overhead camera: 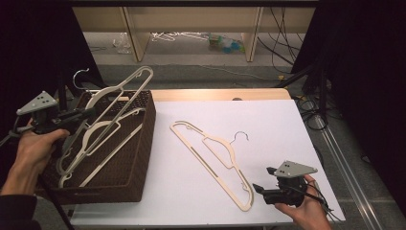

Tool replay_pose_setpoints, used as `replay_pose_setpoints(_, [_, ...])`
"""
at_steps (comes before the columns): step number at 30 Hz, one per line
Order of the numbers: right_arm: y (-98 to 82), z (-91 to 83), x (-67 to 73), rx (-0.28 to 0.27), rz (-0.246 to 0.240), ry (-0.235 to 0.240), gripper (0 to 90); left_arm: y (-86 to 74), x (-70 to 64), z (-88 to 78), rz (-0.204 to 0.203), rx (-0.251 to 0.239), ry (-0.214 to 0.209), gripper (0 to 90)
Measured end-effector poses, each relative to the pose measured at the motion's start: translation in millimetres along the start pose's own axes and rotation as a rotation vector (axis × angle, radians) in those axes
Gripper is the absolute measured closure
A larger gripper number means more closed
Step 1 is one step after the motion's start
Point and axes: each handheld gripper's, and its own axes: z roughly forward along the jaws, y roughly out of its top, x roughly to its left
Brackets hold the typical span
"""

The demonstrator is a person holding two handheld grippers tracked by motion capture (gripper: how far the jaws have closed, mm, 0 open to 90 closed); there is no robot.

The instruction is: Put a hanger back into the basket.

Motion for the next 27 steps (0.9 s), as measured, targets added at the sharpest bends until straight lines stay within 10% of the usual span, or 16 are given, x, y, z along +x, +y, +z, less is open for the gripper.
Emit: replay_pose_setpoints(27, [-0.4, 0.6, 0.3, 0.008, 0.004, 0.004, 27.7, -49.8, 37.1, -3.8, 0.097, 0.073, -0.095, 85.4])
